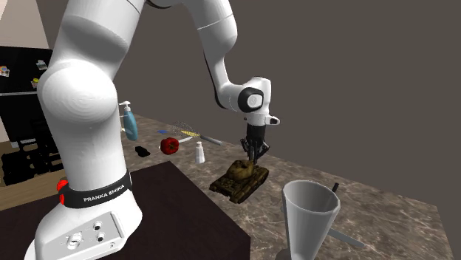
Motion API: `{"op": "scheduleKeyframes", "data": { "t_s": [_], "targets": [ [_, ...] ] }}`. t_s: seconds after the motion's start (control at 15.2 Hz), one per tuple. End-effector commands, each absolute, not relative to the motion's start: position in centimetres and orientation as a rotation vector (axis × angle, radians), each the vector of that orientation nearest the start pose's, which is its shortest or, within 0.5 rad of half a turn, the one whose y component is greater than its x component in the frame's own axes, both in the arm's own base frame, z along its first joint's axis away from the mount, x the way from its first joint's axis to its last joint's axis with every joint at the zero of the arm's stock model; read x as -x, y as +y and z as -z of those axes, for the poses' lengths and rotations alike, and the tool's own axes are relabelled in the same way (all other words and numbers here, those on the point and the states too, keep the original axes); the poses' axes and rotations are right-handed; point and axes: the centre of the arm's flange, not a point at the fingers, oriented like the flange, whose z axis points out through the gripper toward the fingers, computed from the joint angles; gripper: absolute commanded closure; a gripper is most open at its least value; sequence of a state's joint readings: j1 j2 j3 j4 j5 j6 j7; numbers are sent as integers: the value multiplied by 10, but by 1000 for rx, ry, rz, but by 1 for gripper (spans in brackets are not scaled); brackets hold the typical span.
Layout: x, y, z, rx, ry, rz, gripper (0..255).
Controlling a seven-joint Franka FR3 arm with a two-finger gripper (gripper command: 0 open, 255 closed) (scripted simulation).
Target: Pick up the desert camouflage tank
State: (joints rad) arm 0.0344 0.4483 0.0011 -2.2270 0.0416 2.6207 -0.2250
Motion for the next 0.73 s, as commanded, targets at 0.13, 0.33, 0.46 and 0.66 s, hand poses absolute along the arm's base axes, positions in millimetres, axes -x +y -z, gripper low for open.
{"op": "scheduleKeyframes", "data": {
  "t_s": [0.13, 0.33, 0.46, 0.66],
  "targets": [
    [-539, 18, -185, 3096, -348, -79, 255],
    [-539, 18, -201, 3096, -348, -79, 255],
    [-539, 18, -212, 3096, -348, -79, 255],
    [-539, 18, -227, 3096, -348, -79, 255]
  ]
}}
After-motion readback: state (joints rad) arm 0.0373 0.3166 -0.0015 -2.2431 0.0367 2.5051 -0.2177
